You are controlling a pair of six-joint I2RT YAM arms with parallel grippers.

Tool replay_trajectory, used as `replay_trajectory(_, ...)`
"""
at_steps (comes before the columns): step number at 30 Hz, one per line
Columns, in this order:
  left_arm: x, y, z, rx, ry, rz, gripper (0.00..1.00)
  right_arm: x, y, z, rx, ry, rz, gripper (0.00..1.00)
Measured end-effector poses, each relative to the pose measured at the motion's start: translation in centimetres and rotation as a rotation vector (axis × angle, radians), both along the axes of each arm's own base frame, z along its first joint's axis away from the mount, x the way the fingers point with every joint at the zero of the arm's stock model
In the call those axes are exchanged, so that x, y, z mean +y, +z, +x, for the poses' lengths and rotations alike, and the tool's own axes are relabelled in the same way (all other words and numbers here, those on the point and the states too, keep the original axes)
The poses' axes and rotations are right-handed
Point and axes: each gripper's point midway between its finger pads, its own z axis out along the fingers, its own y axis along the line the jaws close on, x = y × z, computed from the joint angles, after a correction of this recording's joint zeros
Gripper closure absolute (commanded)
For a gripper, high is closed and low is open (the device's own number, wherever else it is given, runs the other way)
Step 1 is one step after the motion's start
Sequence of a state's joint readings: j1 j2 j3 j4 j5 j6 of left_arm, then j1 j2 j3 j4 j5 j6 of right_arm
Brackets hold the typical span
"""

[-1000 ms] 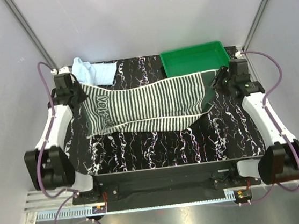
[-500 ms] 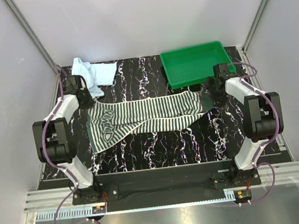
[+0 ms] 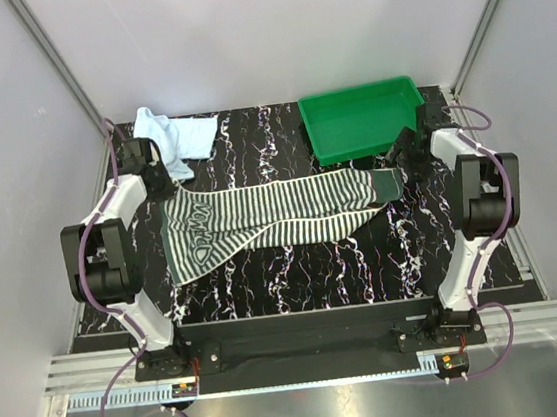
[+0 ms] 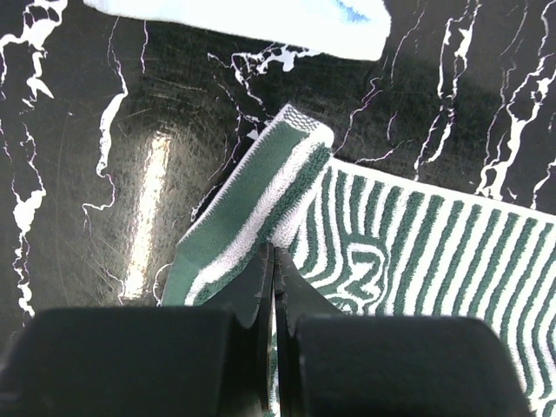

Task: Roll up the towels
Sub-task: Flatten the towel

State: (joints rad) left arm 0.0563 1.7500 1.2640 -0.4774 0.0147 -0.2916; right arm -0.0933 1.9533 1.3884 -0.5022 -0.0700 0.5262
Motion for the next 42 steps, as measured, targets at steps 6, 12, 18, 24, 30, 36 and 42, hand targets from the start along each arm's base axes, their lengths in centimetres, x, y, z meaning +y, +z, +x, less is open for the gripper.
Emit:
replay_trajectory(6, 0.0, 0.2, 0.4, -0.007, -0.001, 0.0, 1.0, 0.2, -1.8, 0.4, 0.036, 0.007, 0.014, 0.34)
replay_trajectory(12, 0.0, 0.0, 0.5, 0.0, -0.001, 0.0, 1.0, 0.5, -2.5, 0.7, 0.041, 0.023, 0.028, 0.75)
replay_trajectory(18, 0.0, 0.0, 0.5, 0.0, -0.001, 0.0, 1.0, 0.9, -2.9, 0.7, 0.045, 0.034, 0.05, 1.0)
replay_trajectory(24, 0.0, 0.1, 0.5, -0.003, -0.001, 0.0, 1.0, 1.0, -2.6, 0.3, 0.037, 0.034, 0.049, 1.0)
replay_trajectory(30, -0.4, 3.8, -0.9, -0.078, -0.008, 0.001, 1.0, 1.1, 3.0, -1.1, -0.041, 0.037, 0.04, 1.0)
replay_trajectory(36, -1.2, 14.2, -3.8, -0.325, -0.029, 0.002, 1.0, 1.3, 15.3, -3.6, -0.301, 0.044, 0.006, 1.0)
replay_trajectory(42, -1.5, 23.3, -10.6, -0.573, -0.032, 0.016, 1.0, 1.1, 26.6, -12.8, -0.581, 0.007, -0.07, 1.0)
